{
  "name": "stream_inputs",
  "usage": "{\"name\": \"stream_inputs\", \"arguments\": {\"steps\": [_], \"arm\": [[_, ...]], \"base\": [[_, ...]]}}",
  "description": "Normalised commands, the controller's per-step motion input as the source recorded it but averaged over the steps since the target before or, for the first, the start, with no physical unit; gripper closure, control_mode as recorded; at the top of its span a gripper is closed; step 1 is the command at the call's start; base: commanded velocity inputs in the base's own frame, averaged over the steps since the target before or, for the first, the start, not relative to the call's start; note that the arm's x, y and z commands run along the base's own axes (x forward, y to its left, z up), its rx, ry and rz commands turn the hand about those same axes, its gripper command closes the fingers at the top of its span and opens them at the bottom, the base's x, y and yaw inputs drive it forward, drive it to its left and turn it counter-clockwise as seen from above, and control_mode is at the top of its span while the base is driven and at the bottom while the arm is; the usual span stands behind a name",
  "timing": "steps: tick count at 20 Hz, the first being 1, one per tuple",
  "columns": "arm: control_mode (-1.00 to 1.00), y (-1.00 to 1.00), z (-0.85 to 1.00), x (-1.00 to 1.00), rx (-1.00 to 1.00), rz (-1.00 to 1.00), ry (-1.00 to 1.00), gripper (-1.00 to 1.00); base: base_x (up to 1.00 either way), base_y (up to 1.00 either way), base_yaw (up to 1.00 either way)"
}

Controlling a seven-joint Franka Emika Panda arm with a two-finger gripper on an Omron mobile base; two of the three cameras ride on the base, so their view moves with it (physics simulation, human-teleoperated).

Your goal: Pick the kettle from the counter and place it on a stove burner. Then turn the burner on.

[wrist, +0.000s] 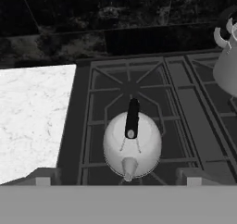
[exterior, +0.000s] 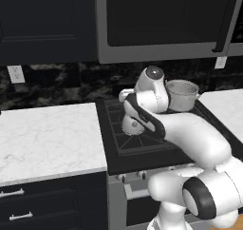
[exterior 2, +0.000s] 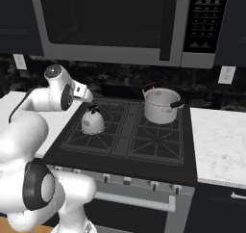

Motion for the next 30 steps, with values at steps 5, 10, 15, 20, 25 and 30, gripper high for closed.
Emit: {"name": "stream_inputs", "arguments": {"steps": [5, 10, 15, 20, 25, 30], "arm": [[-1.0, 0.5, 0.13, -1.0, -0.11, 0.09, -0.34, -1.0], [-1.0, 0.51, -0.01, -1.0, -0.07, 0.02, -0.18, -1.0], [-1.0, 0.49, -0.64, -1.0, -0.1, 0.0, -0.14, -1.0], [-1.0, 0.32, -1.0, -1.0, -0.1, 0.07, -0.12, -1.0], [-1.0, -0.08, -1.0, -1.0, 0.1, 0.01, -0.46, -1.0], [-1.0, -0.34, -0.88, -0.6, 0.14, 0.0, -0.44, -1.0]], "base": [[0.0, 0.0, 0.0], [0.0, 0.0, 0.0], [0.0, 0.0, 0.0], [0.0, 0.0, 0.0], [0.0, 0.0, 0.0], [0.0, 0.0, 0.0]]}}
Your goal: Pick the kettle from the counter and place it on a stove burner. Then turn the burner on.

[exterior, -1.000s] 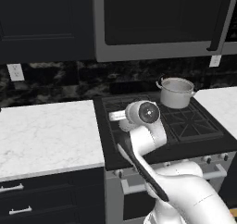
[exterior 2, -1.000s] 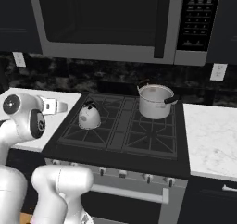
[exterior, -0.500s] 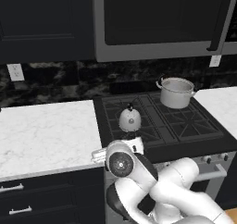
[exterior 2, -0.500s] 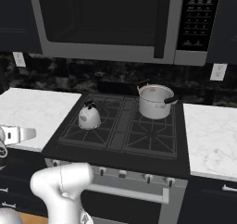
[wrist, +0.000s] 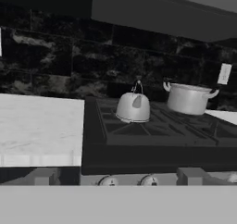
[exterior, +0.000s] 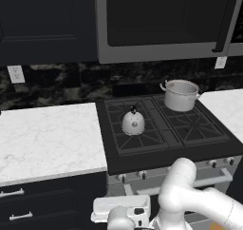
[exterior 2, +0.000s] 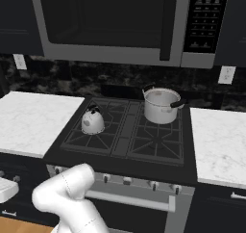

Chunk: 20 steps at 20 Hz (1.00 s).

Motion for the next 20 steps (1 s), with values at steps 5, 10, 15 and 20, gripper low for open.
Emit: {"name": "stream_inputs", "arguments": {"steps": [5, 10, 15, 20], "arm": [[-1.0, -0.68, -0.7, 0.06, 0.16, -0.06, -0.33, -1.0], [-1.0, -0.32, -0.28, 0.41, 0.11, -0.05, -0.11, -1.0], [-1.0, 0.0, -0.13, 0.55, 0.0, 0.0, 0.0, -1.0], [-1.0, 0.0, -0.02, 0.08, -0.01, 0.0, 0.01, -1.0]], "base": [[0.0, 0.0, 0.0], [0.0, 0.0, 0.0], [0.0, 0.0, 0.0], [0.0, 0.0, 0.0]]}}
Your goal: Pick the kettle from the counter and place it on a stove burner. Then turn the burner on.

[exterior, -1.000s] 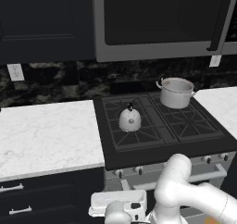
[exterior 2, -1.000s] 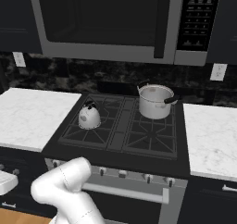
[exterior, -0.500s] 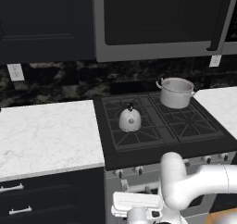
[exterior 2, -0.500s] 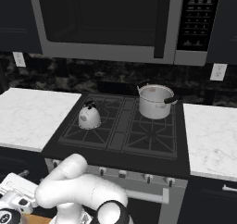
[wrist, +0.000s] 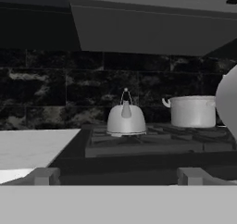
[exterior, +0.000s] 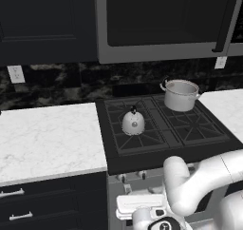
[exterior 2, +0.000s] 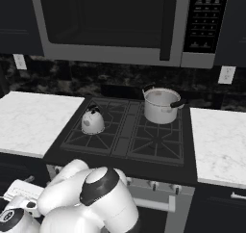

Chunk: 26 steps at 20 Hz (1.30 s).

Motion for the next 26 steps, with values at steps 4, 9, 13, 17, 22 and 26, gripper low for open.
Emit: {"name": "stream_inputs", "arguments": {"steps": [4, 9, 13, 17, 22, 26], "arm": [[-1.0, 0.0, 0.0, 0.46, 0.0, -0.01, 0.0, -1.0], [-1.0, 0.0, 0.0, 0.39, 0.0, -0.03, 0.0, -1.0], [-1.0, -0.02, 0.0, 0.2, 0.0, 0.0, 0.0, -1.0], [-1.0, -0.12, -0.05, 0.49, 0.0, 0.0, 0.0, -1.0], [-1.0, -0.49, -0.19, 0.34, 0.0, 0.11, 0.0, -1.0], [-1.0, -0.49, -0.2, 0.21, 0.0, 0.18, 0.0, -1.0]], "base": [[0.0, 0.0, 0.0], [0.0, 0.0, 0.0], [0.0, 0.0, 0.0], [0.0, 0.0, 0.0], [0.0, 0.0, 0.0], [0.0, 0.0, 0.0]]}}
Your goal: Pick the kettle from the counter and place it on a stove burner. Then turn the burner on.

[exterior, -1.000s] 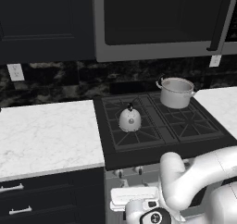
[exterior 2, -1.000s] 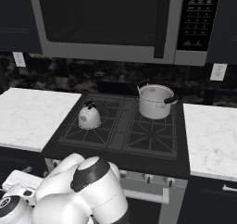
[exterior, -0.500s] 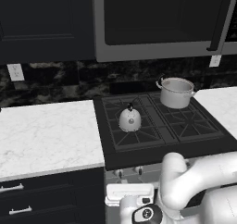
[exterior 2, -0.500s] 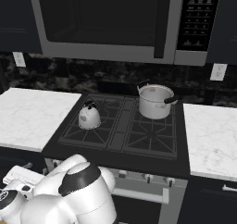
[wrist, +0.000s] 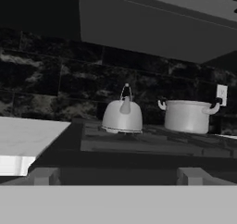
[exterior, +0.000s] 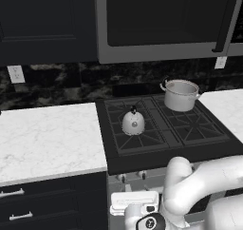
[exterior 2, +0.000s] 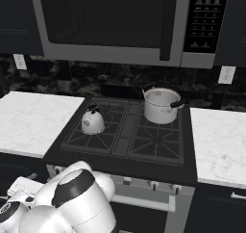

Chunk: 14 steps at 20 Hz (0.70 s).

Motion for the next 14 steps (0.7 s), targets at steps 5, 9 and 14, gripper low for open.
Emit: {"name": "stream_inputs", "arguments": {"steps": [5, 9, 14], "arm": [[-1.0, -0.27, -0.11, 0.66, 0.0, 0.05, 0.01, -1.0], [-1.0, 0.37, 0.01, 0.28, -0.03, 0.0, 0.07, -1.0], [-1.0, 0.29, 0.04, 0.23, -0.04, -0.01, 0.07, -1.0]], "base": [[0.0, 0.0, 0.0], [0.0, 0.0, 0.0], [0.0, 0.0, 0.0]]}}
